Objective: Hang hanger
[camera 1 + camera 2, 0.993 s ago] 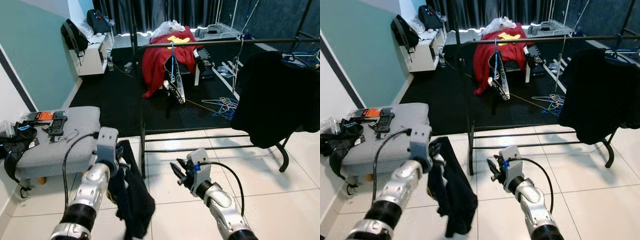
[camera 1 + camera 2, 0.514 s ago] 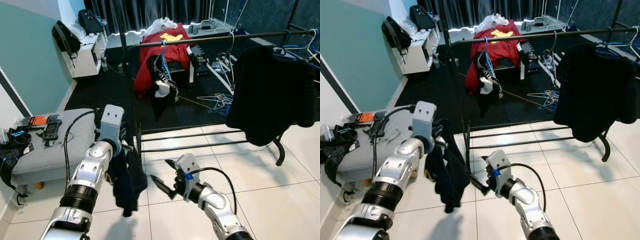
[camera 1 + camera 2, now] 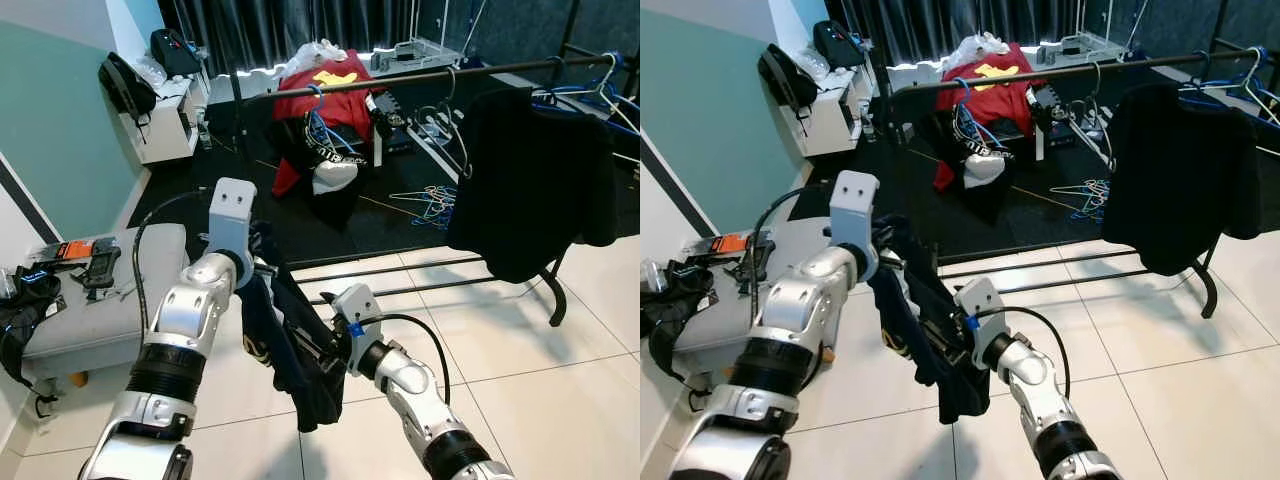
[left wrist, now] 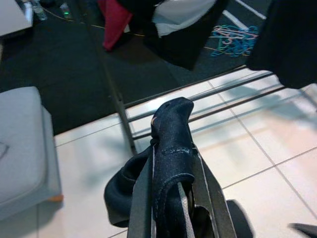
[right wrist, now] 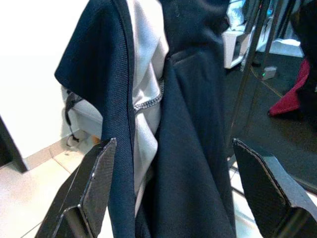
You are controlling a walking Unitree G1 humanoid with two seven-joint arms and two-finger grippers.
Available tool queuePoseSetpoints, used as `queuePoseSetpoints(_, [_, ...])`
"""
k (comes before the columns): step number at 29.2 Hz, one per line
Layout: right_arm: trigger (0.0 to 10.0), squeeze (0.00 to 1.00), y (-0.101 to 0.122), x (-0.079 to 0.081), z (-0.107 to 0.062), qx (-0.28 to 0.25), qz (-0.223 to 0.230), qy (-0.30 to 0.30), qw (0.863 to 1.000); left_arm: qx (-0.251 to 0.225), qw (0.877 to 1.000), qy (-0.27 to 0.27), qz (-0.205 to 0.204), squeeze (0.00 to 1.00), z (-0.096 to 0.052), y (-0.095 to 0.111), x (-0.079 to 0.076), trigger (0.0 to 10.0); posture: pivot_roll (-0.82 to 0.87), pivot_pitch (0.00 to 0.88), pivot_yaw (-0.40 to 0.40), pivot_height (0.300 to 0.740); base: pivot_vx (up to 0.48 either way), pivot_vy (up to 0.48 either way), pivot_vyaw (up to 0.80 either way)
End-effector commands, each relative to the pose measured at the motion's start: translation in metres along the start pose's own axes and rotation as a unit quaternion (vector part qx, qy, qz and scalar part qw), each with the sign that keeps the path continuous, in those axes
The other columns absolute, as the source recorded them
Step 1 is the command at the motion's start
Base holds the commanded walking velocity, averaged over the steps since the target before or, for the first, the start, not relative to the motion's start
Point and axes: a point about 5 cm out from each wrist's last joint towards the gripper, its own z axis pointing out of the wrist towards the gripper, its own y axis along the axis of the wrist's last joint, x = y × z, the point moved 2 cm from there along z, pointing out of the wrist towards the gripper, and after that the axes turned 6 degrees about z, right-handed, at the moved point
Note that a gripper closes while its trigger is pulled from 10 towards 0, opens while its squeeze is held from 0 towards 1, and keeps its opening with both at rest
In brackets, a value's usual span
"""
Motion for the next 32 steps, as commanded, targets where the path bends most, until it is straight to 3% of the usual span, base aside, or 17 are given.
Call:
queuePoseSetpoints(1, [10.0, 0.0, 0.002, 0.009, 0.011, 0.006, 0.003, 0.025, 1.0, -0.016, 1.0, 0.01, -0.011, 0.0, -0.003, 0.019, 0.005, 10.0, -0.02, 0.0, 0.119, 0.74, 0.0, 0.0, 0.0])
queuePoseSetpoints(7, [10.0, 0.0, 0.005, 0.027, 0.025, 0.023, 0.001, 0.089, 0.996, -0.01, 0.999, 0.016, -0.035, 0.0, -0.005, 0.032, 0.001, 10.0, -0.01, 0.0, 0.109, 0.74, 0.0, 0.0, 0.0])
queuePoseSetpoints(11, [10.0, 0.0, 0.006, 0.034, 0.032, 0.038, -0.016, 0.111, 0.993, -0.006, 1.0, 0.012, -0.02, 0.0, -0.006, 0.035, -0.004, 10.0, -0.01, 0.0, 0.105, 0.74, 0.0, 0.0, 0.0])
queuePoseSetpoints(16, [10.0, 0.0, 0.01, 0.027, 0.036, 0.046, -0.031, 0.089, 0.994, 0.0, 1.0, 0.01, -0.015, 0.0, -0.007, 0.032, -0.006, 10.0, -0.01, 0.0, 0.1, 0.74, 0.0, 0.0, 0.0])
queuePoseSetpoints(17, [10.0, 0.0, 0.015, 0.017, 0.04, 0.051, -0.043, 0.055, 0.996, 0.006, 1.0, 0.004, -0.008, 0.0, -0.009, 0.03, -0.009, 10.0, 0.0, 0.0, 0.091, 0.74, 0.0, 0.0, 0.0])
queuePoseSetpoints(20, [10.0, 0.0, 0.019, 0.011, 0.042, 0.054, -0.04, 0.037, 0.997, 0.009, 1.0, 0.002, -0.008, 0.0, -0.011, 0.029, -0.01, 10.0, 0.0, 0.0, 0.08, 0.74, 0.0, 0.0, 0.0])
queuePoseSetpoints(24, [10.0, 0.0, 0.021, 0.009, 0.044, 0.059, -0.047, 0.034, 0.997, 0.014, 1.0, 0.003, -0.009, 0.0, -0.013, 0.029, -0.009, 10.0, 0.01, 0.0, 0.066, 0.74, 0.0, 0.0, 0.0])
queuePoseSetpoints(30, [10.0, 0.0, 0.021, 0.011, 0.047, 0.07, -0.047, 0.041, 0.996, 0.014, 1.0, 0.02, -0.017, 0.0, -0.019, 0.028, -0.004, 10.0, 0.02, 0.028, -0.019, 0.74, 0.0, 0.0, 0.0])
queuePoseSetpoints(32, [10.0, 0.0, 0.018, 0.014, 0.046, 0.078, -0.044, 0.056, 0.994, 0.015, 0.999, 0.032, -0.024, 0.0, -0.023, 0.027, -0.004, 10.0, 0.05, 0.056, -0.089, 0.74, 0.0, 0.0, 0.0])
